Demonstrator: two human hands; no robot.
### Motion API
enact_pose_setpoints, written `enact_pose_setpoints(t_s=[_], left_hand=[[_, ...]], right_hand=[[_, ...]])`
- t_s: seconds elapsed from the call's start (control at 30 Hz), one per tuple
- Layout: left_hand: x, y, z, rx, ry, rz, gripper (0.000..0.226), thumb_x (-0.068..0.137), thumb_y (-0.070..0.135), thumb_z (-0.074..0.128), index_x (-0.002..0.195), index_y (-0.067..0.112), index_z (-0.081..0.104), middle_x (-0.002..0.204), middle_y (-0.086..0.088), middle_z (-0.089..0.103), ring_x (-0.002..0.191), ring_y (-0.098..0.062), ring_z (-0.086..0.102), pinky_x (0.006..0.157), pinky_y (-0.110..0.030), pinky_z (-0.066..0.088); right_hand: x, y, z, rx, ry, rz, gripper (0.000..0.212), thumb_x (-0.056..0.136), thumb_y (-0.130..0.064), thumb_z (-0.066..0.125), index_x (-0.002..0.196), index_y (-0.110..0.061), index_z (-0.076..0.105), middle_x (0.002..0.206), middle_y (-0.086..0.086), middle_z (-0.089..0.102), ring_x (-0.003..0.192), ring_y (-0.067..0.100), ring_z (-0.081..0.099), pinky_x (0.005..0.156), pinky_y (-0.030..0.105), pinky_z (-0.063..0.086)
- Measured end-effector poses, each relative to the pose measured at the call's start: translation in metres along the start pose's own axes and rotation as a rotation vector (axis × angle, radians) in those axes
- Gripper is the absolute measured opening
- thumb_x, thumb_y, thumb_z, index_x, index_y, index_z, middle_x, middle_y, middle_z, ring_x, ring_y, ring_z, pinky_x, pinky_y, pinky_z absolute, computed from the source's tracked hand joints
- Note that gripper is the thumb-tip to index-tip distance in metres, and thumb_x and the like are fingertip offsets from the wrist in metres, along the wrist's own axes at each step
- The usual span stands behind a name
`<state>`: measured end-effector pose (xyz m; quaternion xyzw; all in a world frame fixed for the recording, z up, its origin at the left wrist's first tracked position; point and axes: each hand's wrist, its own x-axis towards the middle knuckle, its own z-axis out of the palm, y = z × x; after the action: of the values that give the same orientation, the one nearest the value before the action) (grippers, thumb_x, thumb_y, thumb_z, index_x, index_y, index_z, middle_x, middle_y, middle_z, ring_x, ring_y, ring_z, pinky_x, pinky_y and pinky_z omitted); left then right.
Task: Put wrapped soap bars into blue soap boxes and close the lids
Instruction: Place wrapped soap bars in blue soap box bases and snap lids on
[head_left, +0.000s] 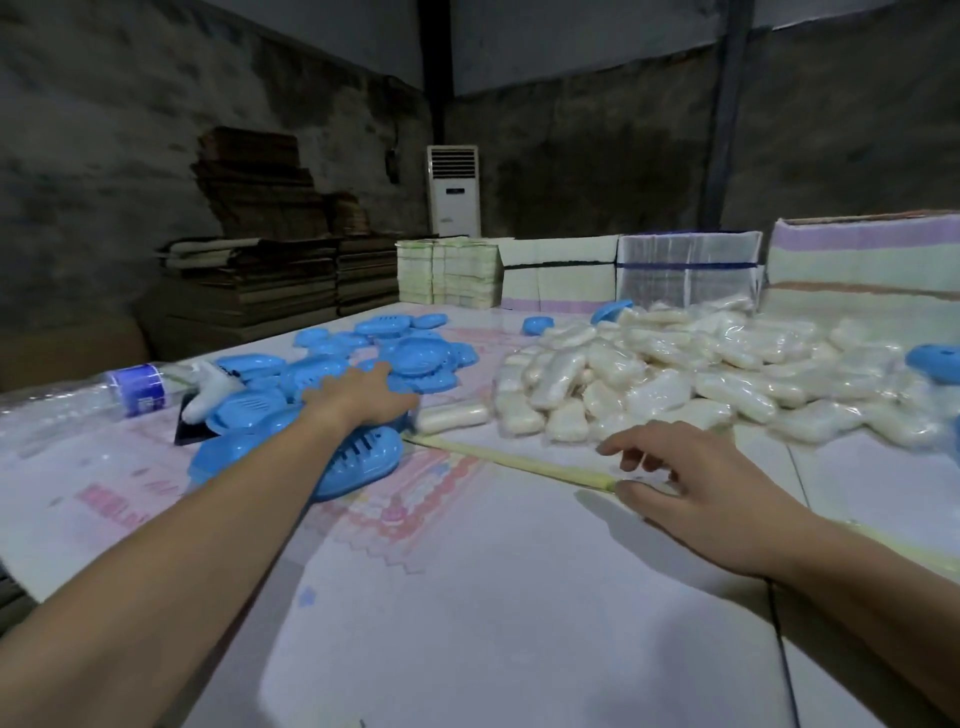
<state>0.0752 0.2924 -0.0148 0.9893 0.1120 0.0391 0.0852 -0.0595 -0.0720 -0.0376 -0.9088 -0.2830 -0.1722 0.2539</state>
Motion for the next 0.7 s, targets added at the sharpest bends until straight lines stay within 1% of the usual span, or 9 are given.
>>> enact_pose_setpoints(t_s=[0.1, 0.23, 0.33, 0.4, 0.5, 0.53, 0.6, 0.63, 0.7], left_hand=[[0.001, 0.018, 0.003, 0.028, 0.042, 0.058, 0.071, 0.082, 0.060, 0.051, 0.148, 0.037, 0.034, 0.151, -0.008, 0.041, 0.135, -0.038, 0.041, 0.105, -0.053, 0.040], [0.006, 0.032, 0.006, -0.030, 0.152, 0.174, 0.061, 0.087, 0.046, 0.061, 0.143, 0.028, 0.044, 0.137, -0.006, 0.055, 0.123, -0.030, 0.053, 0.095, -0.044, 0.049], [0.006, 0.036, 0.005, -0.104, 0.207, 0.265, 0.053, 0.088, 0.039, 0.060, 0.138, 0.026, 0.049, 0.132, -0.004, 0.058, 0.117, -0.026, 0.055, 0.087, -0.041, 0.050], [0.005, 0.039, 0.005, -0.158, 0.272, 0.351, 0.050, 0.088, 0.034, 0.062, 0.136, 0.026, 0.051, 0.134, -0.001, 0.055, 0.122, -0.024, 0.050, 0.091, -0.042, 0.049], [-0.002, 0.048, 0.004, -0.250, 0.435, 0.519, 0.049, 0.087, 0.031, 0.067, 0.134, 0.026, 0.053, 0.135, 0.004, 0.051, 0.130, -0.019, 0.039, 0.099, -0.039, 0.044], [-0.005, 0.054, 0.003, -0.292, 0.494, 0.573, 0.048, 0.087, 0.030, 0.069, 0.132, 0.026, 0.054, 0.133, 0.005, 0.051, 0.128, -0.019, 0.038, 0.099, -0.035, 0.042], [-0.014, 0.069, 0.001, -0.370, 0.579, 0.659, 0.048, 0.085, 0.031, 0.074, 0.129, 0.026, 0.056, 0.127, 0.007, 0.049, 0.122, -0.017, 0.039, 0.093, -0.022, 0.035], [-0.020, 0.078, 0.000, -0.406, 0.594, 0.696, 0.048, 0.084, 0.032, 0.076, 0.127, 0.026, 0.056, 0.124, 0.009, 0.048, 0.118, -0.015, 0.040, 0.090, -0.017, 0.032], [-0.033, 0.097, -0.004, -0.489, 0.592, 0.758, 0.049, 0.080, 0.036, 0.080, 0.122, 0.029, 0.056, 0.119, 0.012, 0.045, 0.112, -0.009, 0.042, 0.086, -0.014, 0.032]], right_hand=[[0.000, 0.002, -0.001, 0.000, -0.012, 0.016, 0.028, 0.084, -0.039, 0.059, 0.102, -0.059, 0.051, 0.098, -0.024, 0.057, 0.100, -0.002, 0.049, 0.079, 0.013, 0.036], [0.000, 0.003, -0.001, 0.008, -0.001, 0.033, 0.035, 0.087, -0.027, 0.065, 0.103, -0.056, 0.053, 0.097, -0.020, 0.059, 0.100, -0.003, 0.049, 0.078, 0.008, 0.034], [0.001, 0.002, -0.001, 0.003, -0.003, 0.045, 0.036, 0.087, -0.025, 0.067, 0.103, -0.054, 0.055, 0.097, -0.020, 0.060, 0.098, -0.004, 0.049, 0.079, 0.008, 0.034], [0.002, 0.002, -0.001, 0.005, 0.000, 0.054, 0.036, 0.087, -0.023, 0.067, 0.103, -0.053, 0.056, 0.097, -0.019, 0.060, 0.097, -0.002, 0.050, 0.079, 0.009, 0.035], [0.001, 0.001, -0.003, 0.026, 0.018, 0.070, 0.035, 0.086, -0.021, 0.067, 0.102, -0.051, 0.059, 0.095, -0.018, 0.062, 0.098, -0.001, 0.051, 0.078, 0.008, 0.035], [0.000, 0.000, -0.003, 0.037, 0.026, 0.076, 0.034, 0.086, -0.021, 0.067, 0.102, -0.050, 0.060, 0.095, -0.018, 0.062, 0.098, -0.001, 0.051, 0.078, 0.007, 0.035], [0.000, 0.000, -0.005, 0.054, 0.038, 0.087, 0.033, 0.086, -0.020, 0.068, 0.101, -0.049, 0.060, 0.095, -0.017, 0.062, 0.099, -0.002, 0.051, 0.078, 0.006, 0.035], [-0.001, -0.001, -0.005, 0.059, 0.044, 0.091, 0.033, 0.086, -0.020, 0.068, 0.101, -0.048, 0.061, 0.095, -0.017, 0.062, 0.099, -0.003, 0.052, 0.078, 0.006, 0.035], [-0.001, -0.001, -0.007, 0.071, 0.068, 0.106, 0.031, 0.086, -0.020, 0.069, 0.099, -0.047, 0.061, 0.095, -0.017, 0.063, 0.098, -0.004, 0.053, 0.076, 0.005, 0.035]])
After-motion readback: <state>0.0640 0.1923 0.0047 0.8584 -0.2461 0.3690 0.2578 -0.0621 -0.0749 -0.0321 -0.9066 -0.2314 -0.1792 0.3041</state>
